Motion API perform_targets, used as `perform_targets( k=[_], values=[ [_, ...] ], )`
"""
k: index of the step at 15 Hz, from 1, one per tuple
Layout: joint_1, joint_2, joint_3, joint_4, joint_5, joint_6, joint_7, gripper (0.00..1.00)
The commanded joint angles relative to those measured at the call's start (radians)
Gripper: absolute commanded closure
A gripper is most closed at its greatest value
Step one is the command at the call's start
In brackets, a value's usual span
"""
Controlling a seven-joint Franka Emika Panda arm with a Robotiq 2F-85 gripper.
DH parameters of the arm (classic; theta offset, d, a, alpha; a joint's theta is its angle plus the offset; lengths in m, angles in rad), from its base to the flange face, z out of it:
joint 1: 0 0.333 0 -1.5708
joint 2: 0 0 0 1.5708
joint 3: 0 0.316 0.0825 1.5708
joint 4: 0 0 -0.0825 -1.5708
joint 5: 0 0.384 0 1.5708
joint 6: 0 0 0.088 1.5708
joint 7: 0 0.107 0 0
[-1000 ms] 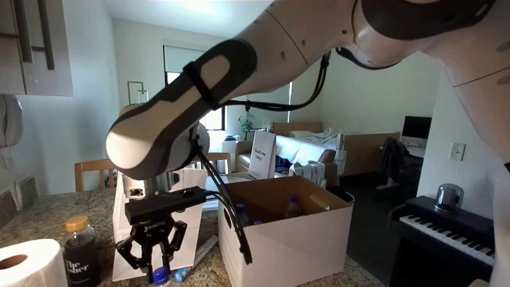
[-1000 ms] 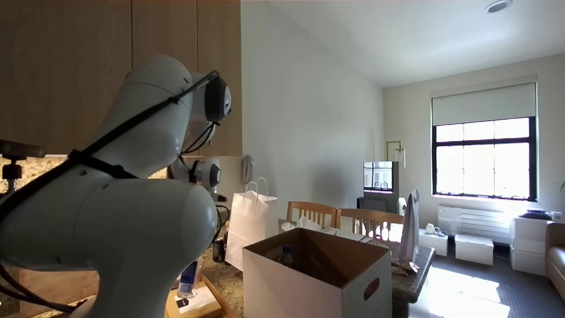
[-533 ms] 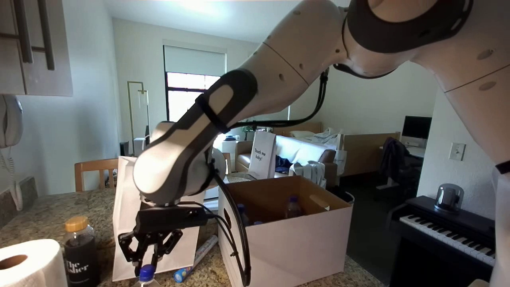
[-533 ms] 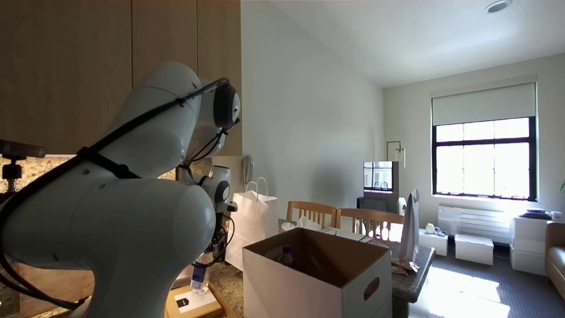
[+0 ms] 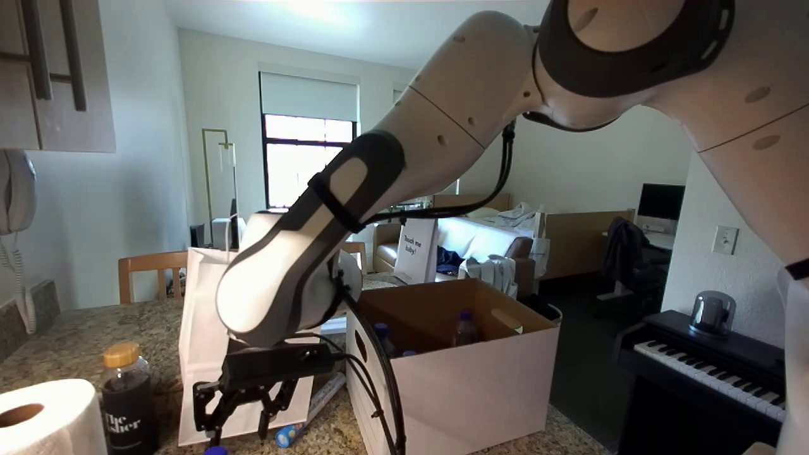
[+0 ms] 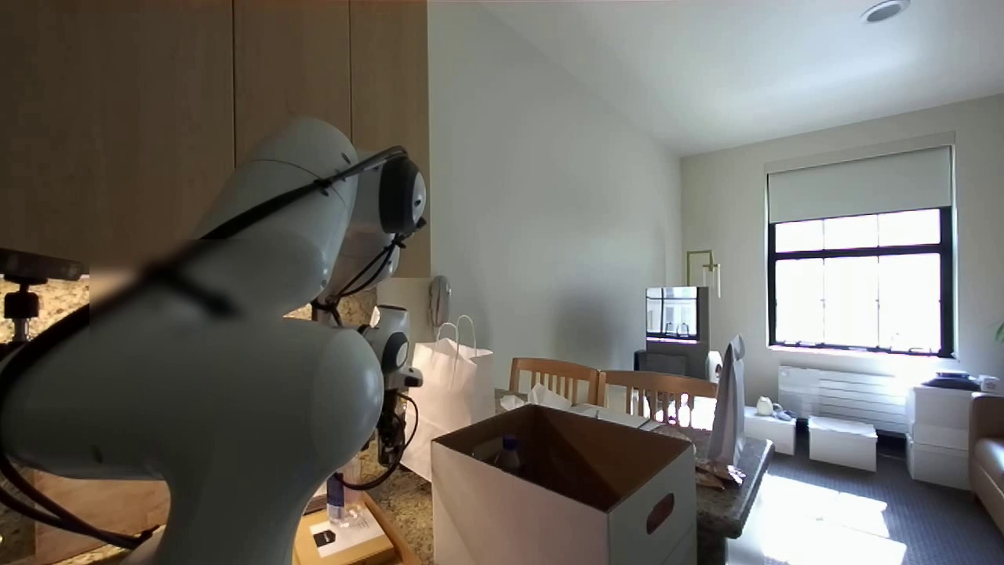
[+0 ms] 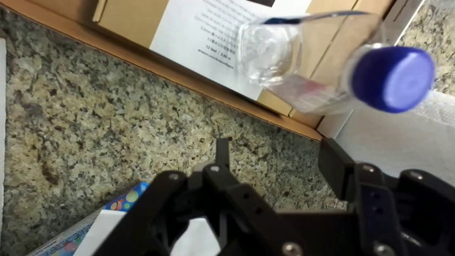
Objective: Remove the water bottles from the box
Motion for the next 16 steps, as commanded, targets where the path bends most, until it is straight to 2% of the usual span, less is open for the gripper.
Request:
perform_targets(
  k=[1, 2, 3, 5, 8, 9, 10, 11, 16],
  values=[
    [0.033, -0.065, -0.036, 0.004, -0.039, -0.054, 0.037, 0.03],
    [0.037, -0.082, -0.046, 0.015, -0.045, -0.073, 0.044, 0.01],
    [0.063, -0.109, -0.090, 0.037, -0.092, -0.138, 0.076, 0.00],
    [0.102, -0.159, -0.166, 0.096, -0.207, -0.315, 0.127, 0.00],
    [0.075, -0.244, -0.196, 0.182, -0.342, -0.573, 0.195, 0.00],
    [0.086, -0.269, -0.238, 0.207, -0.349, -0.652, 0.194, 0.00],
    [0.028, -0.293, -0.204, 0.236, -0.386, -0.738, 0.213, 0.00],
    [-0.006, -0.317, -0.207, 0.247, -0.384, -0.787, 0.207, 0.00],
    [-0.238, -0.368, -0.209, 0.282, -0.368, -0.909, 0.131, 0.00]
  ],
)
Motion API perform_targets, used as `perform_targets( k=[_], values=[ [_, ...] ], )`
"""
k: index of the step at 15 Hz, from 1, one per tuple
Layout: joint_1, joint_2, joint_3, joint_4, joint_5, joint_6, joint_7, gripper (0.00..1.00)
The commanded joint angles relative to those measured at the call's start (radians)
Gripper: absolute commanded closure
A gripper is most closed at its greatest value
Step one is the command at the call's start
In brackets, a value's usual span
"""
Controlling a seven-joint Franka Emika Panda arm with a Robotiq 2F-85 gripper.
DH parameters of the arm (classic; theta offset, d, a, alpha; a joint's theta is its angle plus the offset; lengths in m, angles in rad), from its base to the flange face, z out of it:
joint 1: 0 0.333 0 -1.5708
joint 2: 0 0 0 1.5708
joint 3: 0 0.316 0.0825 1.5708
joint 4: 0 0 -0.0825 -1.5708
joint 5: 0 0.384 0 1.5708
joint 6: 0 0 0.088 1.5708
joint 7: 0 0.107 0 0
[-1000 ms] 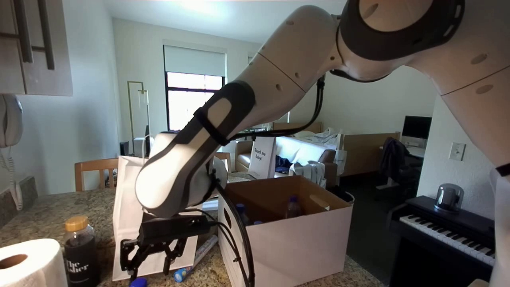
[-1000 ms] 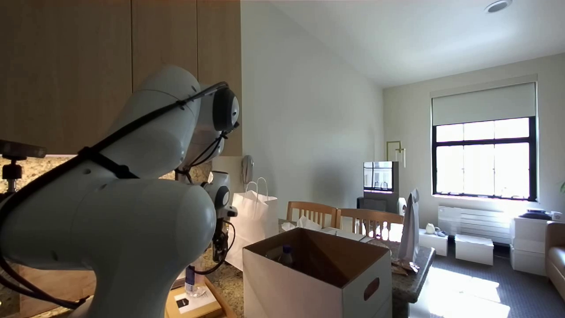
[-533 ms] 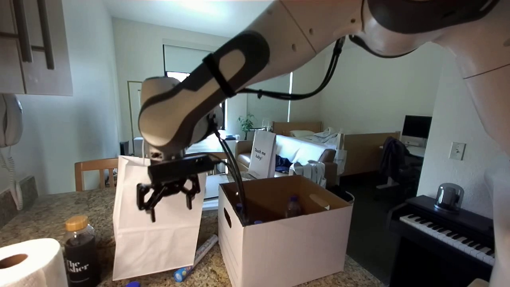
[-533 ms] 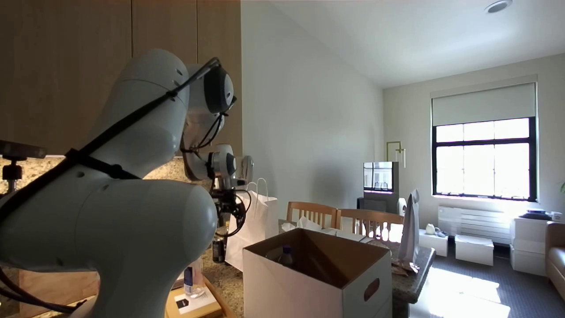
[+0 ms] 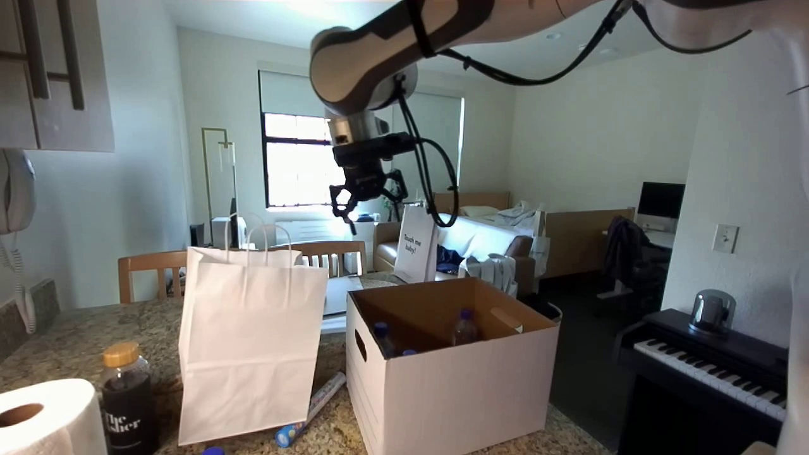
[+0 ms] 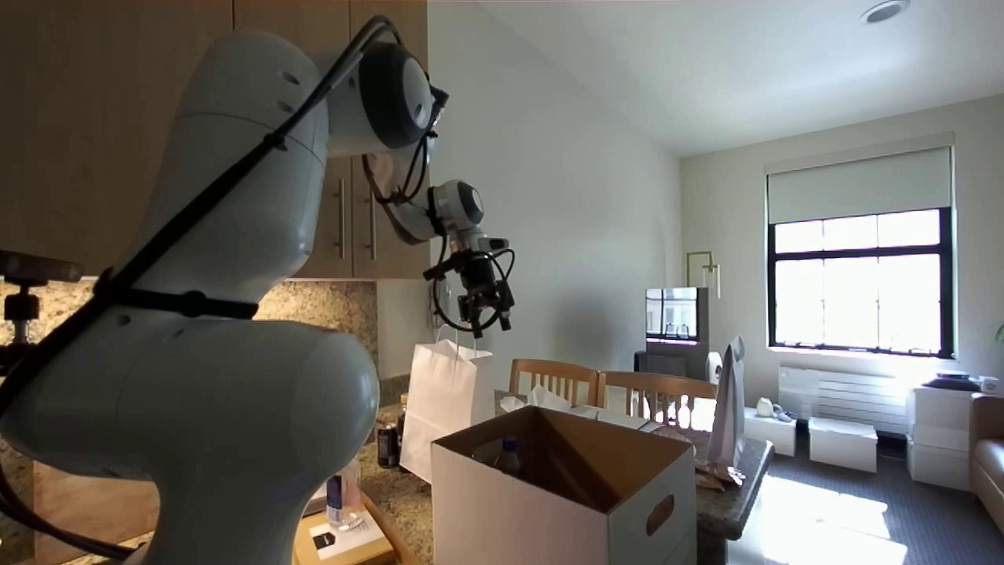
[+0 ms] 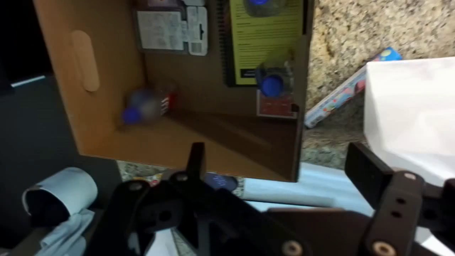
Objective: Remove the water bottles from the box
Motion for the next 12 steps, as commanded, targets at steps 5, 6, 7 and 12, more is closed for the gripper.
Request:
perform_targets(
  k=[5, 6, 7, 12],
  values=[
    [-0.308, 0.078, -0.024, -0.004, 0.069, 0.078, -0.031, 0.00],
    [-0.326, 0.125, -0.030, 0.017, 0.069, 0.078, -0.032, 0.00],
    [-0.340, 0.164, -0.034, 0.032, 0.067, 0.070, -0.044, 0.00],
    [-0.378, 0.335, -0.043, 0.105, 0.107, 0.106, -0.081, 0.00]
  ],
)
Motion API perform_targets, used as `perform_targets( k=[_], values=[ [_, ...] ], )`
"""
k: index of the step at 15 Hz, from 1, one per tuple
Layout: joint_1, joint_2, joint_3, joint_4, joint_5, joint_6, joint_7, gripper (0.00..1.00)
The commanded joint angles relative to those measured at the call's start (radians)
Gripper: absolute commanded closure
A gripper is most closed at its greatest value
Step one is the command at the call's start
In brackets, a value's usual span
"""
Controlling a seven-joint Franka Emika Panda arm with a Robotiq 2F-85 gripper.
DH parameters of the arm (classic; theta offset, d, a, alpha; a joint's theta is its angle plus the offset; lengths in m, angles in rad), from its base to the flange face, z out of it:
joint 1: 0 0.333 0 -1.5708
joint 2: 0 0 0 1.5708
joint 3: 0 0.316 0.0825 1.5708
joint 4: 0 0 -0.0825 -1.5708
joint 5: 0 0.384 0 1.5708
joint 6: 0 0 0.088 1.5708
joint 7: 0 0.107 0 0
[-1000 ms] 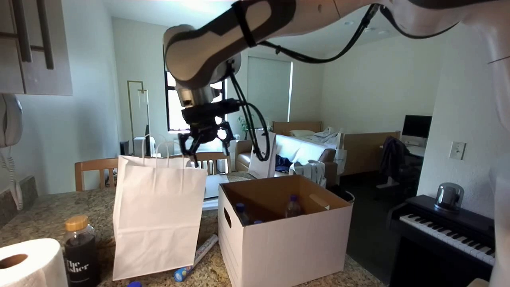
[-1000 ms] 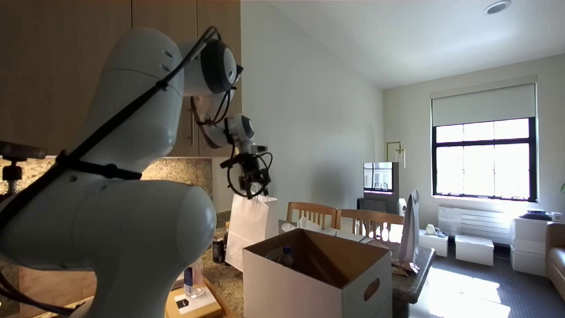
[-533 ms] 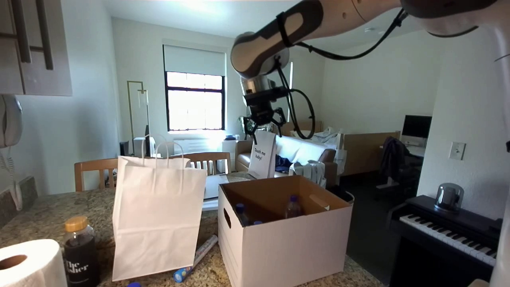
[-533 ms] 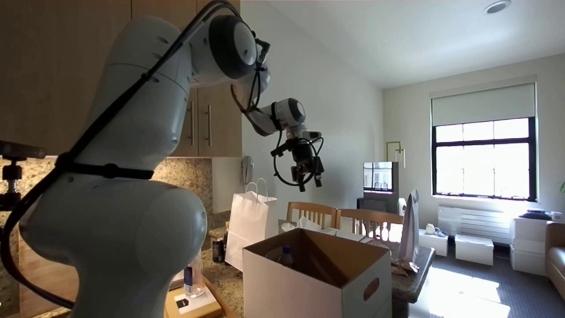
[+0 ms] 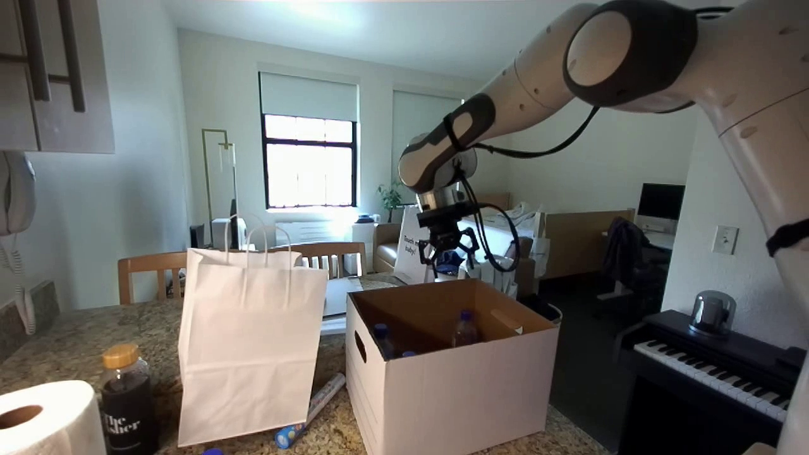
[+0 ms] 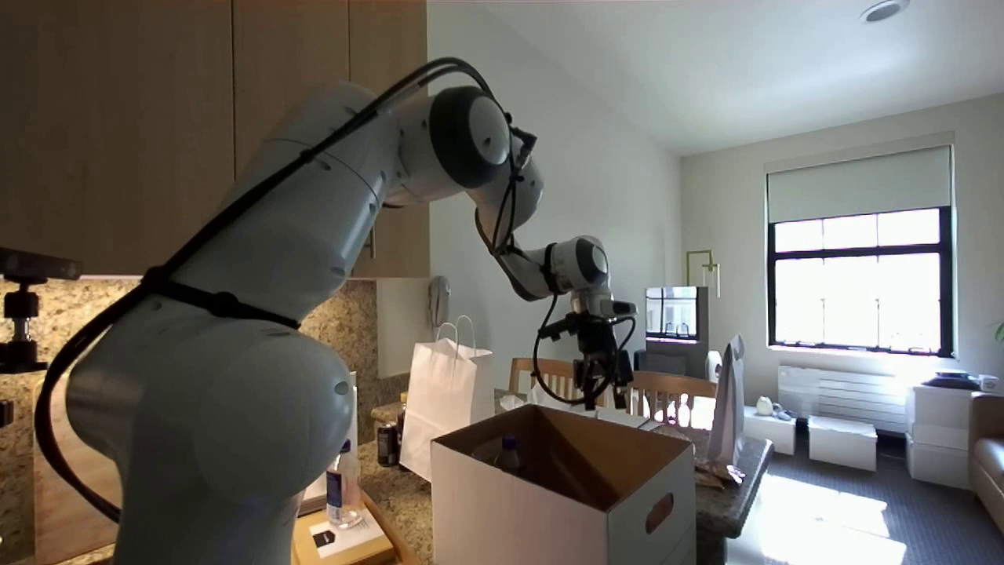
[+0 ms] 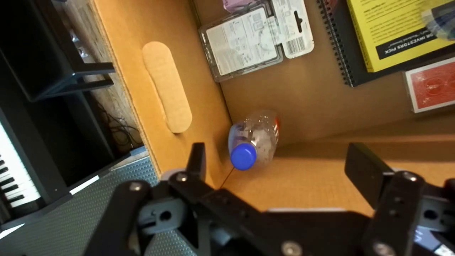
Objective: Remove the water bottles from the box
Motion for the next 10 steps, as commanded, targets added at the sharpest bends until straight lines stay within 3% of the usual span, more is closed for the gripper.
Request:
perform_targets(
  k=[1, 6, 10],
  values=[
    [-0.014, 0.104, -0.010, 0.077, 0.026, 0.073, -0.023, 0.00],
    [-0.051, 0.159, -0.029, 0.084, 0.041, 0.227, -0.097, 0.00],
    [-0.079, 0.188, -0.033, 0.094, 0.038, 0.208, -0.227, 0.00]
  ],
)
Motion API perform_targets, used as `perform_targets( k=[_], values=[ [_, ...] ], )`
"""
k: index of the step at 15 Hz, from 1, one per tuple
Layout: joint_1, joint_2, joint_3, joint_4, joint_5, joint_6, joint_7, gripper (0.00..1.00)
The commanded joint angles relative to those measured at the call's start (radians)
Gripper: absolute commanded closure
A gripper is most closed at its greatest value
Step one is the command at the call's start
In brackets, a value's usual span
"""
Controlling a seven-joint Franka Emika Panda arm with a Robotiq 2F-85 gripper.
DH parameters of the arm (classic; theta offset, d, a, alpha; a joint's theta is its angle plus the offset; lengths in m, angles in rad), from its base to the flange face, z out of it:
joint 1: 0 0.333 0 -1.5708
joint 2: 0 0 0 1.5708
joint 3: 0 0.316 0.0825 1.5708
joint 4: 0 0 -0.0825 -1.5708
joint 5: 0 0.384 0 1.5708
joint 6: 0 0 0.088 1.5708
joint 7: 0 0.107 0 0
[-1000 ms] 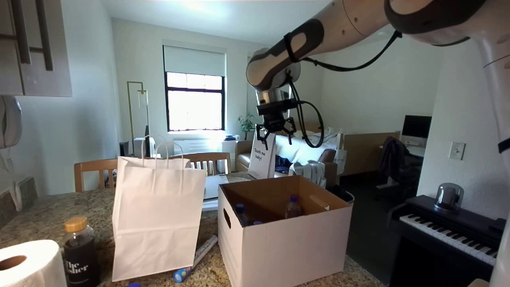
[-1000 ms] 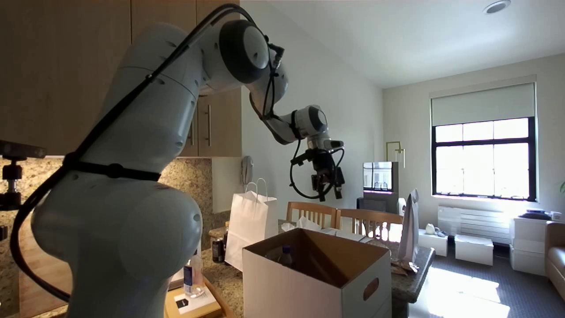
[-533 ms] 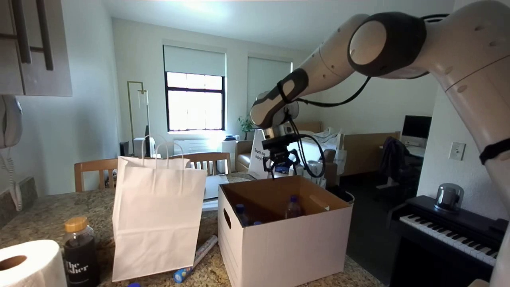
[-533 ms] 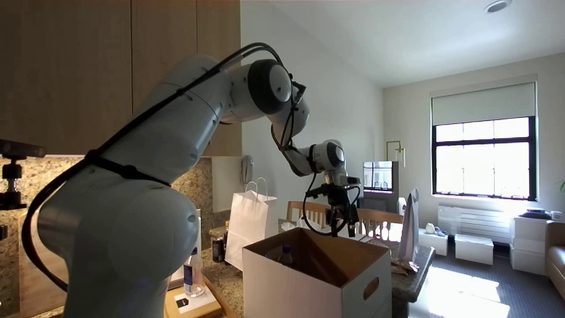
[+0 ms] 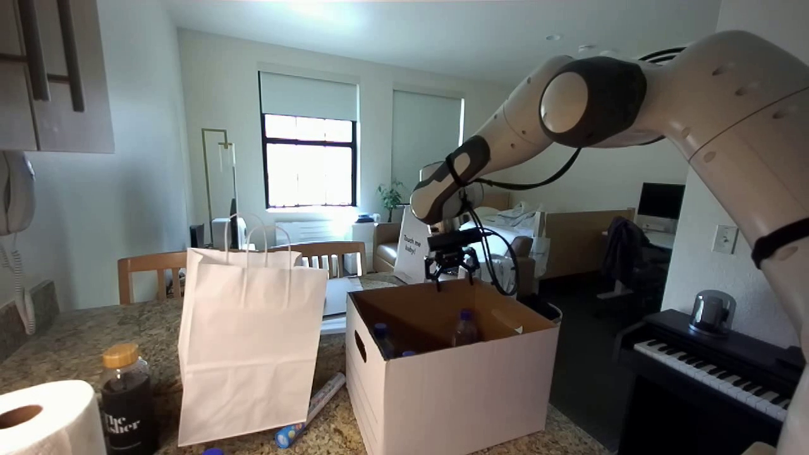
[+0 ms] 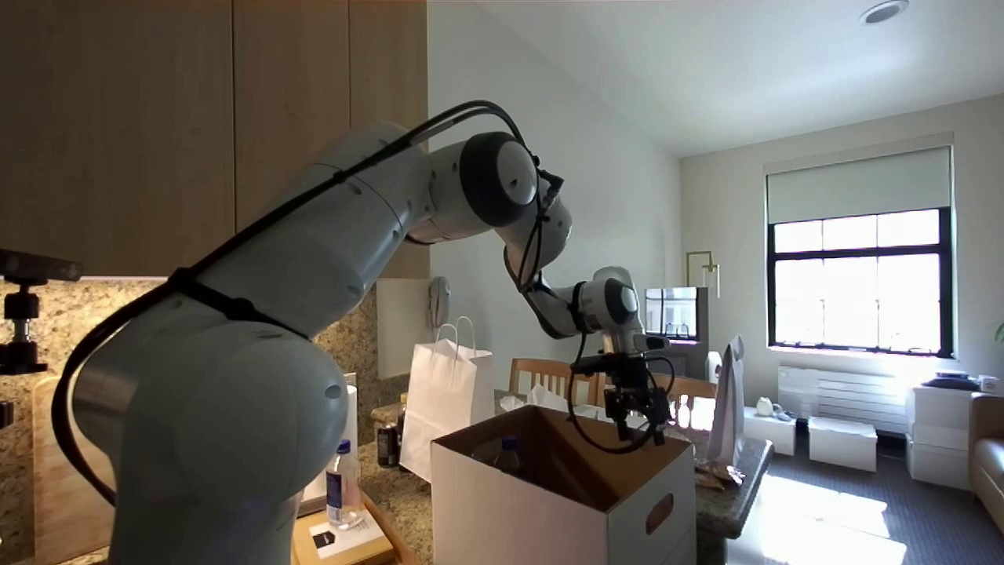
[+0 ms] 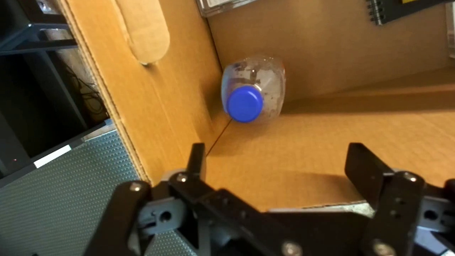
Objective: Remove the water bottles from the box
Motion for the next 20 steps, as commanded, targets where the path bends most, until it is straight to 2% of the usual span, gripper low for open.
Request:
perform_targets(
  k=[1, 6, 9, 14, 15, 20],
  values=[
    [-0.028, 0.029, 0.002, 0.022, 0.018, -0.016, -0.138, 0.00],
    [-0.041, 0.090, 0.009, 0.068, 0.013, -0.048, -0.262, 0.00],
    [-0.038, 0.127, 0.006, 0.101, 0.013, -0.044, -0.282, 0.00],
    [-0.048, 0.178, 0.022, 0.158, 0.064, -0.030, -0.263, 0.00],
    [-0.056, 0.190, 0.034, 0.176, 0.092, -0.068, -0.269, 0.00],
    [-0.050, 0.260, 0.025, 0.228, 0.128, -0.061, -0.241, 0.00]
  ],
)
